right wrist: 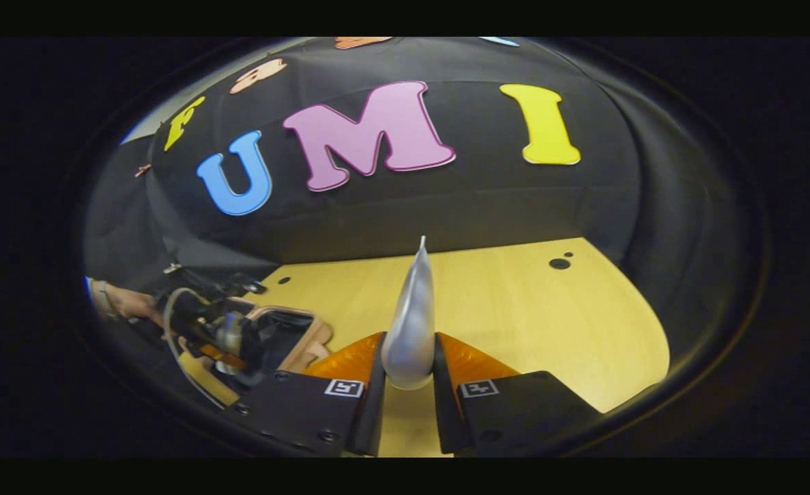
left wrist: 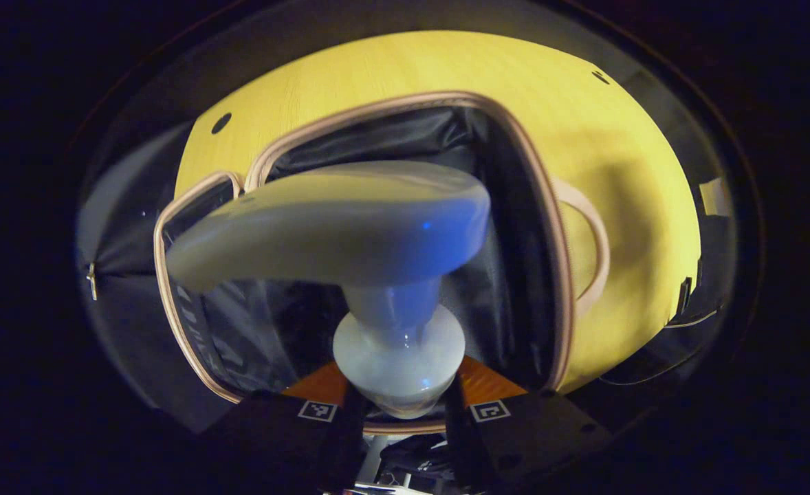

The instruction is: First open the suitcase, pack the skin care products into it, and then close the suitcase.

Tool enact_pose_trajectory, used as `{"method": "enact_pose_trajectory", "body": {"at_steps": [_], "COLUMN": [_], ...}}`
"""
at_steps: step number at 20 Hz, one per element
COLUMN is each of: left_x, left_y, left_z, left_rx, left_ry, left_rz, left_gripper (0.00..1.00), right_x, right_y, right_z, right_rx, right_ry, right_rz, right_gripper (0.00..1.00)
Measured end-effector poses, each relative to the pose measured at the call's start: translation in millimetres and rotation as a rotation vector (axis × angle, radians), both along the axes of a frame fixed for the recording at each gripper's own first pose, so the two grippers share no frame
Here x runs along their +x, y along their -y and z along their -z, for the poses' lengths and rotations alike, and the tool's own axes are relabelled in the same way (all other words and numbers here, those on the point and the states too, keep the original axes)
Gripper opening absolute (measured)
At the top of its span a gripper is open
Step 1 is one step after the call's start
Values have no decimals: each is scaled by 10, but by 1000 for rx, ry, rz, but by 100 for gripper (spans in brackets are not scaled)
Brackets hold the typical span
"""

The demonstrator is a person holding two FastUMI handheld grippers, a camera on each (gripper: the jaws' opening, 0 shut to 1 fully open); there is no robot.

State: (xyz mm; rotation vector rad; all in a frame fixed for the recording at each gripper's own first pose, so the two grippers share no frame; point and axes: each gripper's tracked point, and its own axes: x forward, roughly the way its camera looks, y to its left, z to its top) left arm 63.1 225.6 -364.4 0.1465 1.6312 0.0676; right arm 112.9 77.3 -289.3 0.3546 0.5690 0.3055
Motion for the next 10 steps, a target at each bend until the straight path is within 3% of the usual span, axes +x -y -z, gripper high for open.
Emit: {"method": "enact_pose_trajectory", "body": {"at_steps": [5,6,8,10], "left_x": [-220,-218,-138,-132], "left_y": [-310,-321,-313,-224], "left_z": [417,429,438,369], "left_rx": [-9,-32,-53,-78], "left_ry": [-93,-90,-48,-9], "left_rz": [-89,-79,-74,-72], "left_gripper": [55,62,61,72], "right_x": [-175,-207,-263,-299], "right_y": [-139,-179,-294,-475], "right_z": [-93,-100,-108,-123], "right_rx": [-55,-58,-68,-58], "right_ry": [2,-4,-14,-31], "right_rz": [-29,-31,-39,-59], "right_gripper": [35,35,35,35]}}
